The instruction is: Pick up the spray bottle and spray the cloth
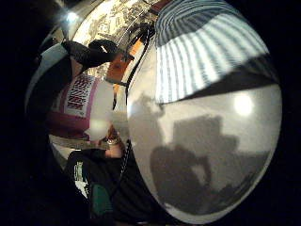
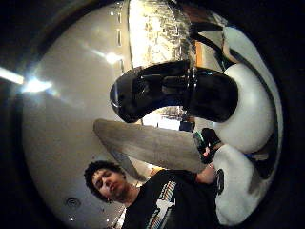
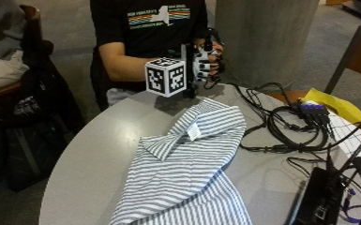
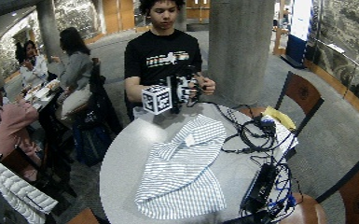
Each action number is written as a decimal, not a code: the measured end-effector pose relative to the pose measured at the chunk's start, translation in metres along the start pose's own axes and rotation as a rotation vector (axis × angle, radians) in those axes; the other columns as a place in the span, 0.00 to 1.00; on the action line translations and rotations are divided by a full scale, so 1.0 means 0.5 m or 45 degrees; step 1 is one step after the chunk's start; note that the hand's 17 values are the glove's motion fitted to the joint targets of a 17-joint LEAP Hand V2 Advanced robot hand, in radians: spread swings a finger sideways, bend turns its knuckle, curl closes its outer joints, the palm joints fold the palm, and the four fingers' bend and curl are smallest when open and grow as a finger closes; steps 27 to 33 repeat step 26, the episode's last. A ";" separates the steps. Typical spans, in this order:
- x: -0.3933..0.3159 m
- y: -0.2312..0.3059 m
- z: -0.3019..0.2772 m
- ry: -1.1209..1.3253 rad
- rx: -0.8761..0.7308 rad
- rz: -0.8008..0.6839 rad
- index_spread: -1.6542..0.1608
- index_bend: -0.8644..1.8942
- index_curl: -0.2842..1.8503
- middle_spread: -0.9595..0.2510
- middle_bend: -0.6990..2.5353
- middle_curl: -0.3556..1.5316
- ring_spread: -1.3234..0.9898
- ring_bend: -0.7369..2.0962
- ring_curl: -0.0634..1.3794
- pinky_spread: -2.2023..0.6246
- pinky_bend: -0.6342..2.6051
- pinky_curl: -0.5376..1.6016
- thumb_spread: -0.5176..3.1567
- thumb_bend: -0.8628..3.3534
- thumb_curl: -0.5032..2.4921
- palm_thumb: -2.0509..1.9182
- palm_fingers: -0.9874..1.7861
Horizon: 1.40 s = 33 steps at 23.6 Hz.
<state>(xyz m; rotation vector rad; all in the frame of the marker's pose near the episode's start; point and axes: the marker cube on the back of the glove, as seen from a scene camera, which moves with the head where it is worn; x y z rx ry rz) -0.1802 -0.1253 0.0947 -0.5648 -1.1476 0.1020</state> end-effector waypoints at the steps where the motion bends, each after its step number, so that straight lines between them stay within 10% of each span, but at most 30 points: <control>1: 0.012 -0.012 0.021 0.013 -0.006 0.003 0.83 0.37 0.31 0.75 0.32 0.45 0.55 0.41 0.31 0.80 0.26 0.40 0.35 0.20 0.35 0.76 0.71; 12: 0.057 0.002 0.036 0.248 0.047 0.013 0.81 0.30 0.29 0.78 0.27 0.43 0.56 0.39 0.31 0.82 0.30 0.43 0.35 0.19 0.33 0.75 0.61; 22: 0.089 0.264 -0.238 1.137 0.650 0.023 0.79 0.33 0.25 0.80 0.30 0.43 0.57 0.42 0.31 0.82 0.31 0.43 0.36 0.20 0.32 0.74 0.62; 33: 0.113 0.310 -0.267 1.267 0.600 0.063 0.78 0.34 0.24 0.79 0.31 0.44 0.57 0.42 0.31 0.83 0.30 0.42 0.37 0.20 0.32 0.74 0.62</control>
